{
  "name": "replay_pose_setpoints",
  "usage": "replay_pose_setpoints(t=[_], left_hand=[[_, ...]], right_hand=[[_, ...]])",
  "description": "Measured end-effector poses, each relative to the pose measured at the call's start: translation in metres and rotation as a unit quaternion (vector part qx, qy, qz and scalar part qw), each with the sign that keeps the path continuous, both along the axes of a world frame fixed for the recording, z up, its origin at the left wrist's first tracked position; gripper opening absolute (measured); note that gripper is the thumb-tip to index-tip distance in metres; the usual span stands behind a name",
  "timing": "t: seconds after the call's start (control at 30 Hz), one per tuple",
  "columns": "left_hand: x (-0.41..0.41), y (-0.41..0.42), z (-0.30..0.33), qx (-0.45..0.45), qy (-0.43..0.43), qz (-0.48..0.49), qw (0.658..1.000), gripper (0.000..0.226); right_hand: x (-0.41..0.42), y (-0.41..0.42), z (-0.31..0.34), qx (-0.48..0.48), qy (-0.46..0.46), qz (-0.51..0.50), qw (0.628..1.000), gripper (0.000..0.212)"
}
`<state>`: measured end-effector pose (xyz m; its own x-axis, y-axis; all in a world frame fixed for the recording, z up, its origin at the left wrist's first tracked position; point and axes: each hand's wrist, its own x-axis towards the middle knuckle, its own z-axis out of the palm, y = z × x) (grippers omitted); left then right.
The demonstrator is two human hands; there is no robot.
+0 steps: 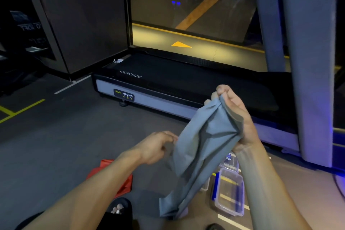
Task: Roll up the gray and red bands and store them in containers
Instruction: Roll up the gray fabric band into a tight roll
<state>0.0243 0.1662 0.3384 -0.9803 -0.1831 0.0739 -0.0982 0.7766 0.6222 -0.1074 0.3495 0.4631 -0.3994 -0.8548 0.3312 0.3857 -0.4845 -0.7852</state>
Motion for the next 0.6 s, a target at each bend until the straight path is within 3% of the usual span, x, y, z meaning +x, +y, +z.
replay_pose_setpoints(t=[0.17, 0.3, 0.37, 0.6], left_hand=[[0.000, 0.024, 0.033, 0.200, 0.092, -0.043, 0.975, 0.071], [0.005, 0.040, 0.050, 0.305, 0.111, -0.060, 0.944, 0.047], [0.008, 0.041, 0.054, 0.333, 0.115, -0.040, 0.935, 0.038], [0.022, 0.039, 0.071, 0.376, 0.137, -0.044, 0.916, 0.011]], right_hand=[[0.000, 0.002, 0.001, 0.032, 0.027, -0.017, 0.999, 0.034], [0.001, 0.005, 0.002, 0.042, 0.027, -0.022, 0.999, 0.020], [0.001, 0.006, 0.002, 0.044, 0.024, -0.026, 0.998, 0.006], [-0.002, 0.013, 0.004, 0.072, 0.051, -0.069, 0.994, 0.003]])
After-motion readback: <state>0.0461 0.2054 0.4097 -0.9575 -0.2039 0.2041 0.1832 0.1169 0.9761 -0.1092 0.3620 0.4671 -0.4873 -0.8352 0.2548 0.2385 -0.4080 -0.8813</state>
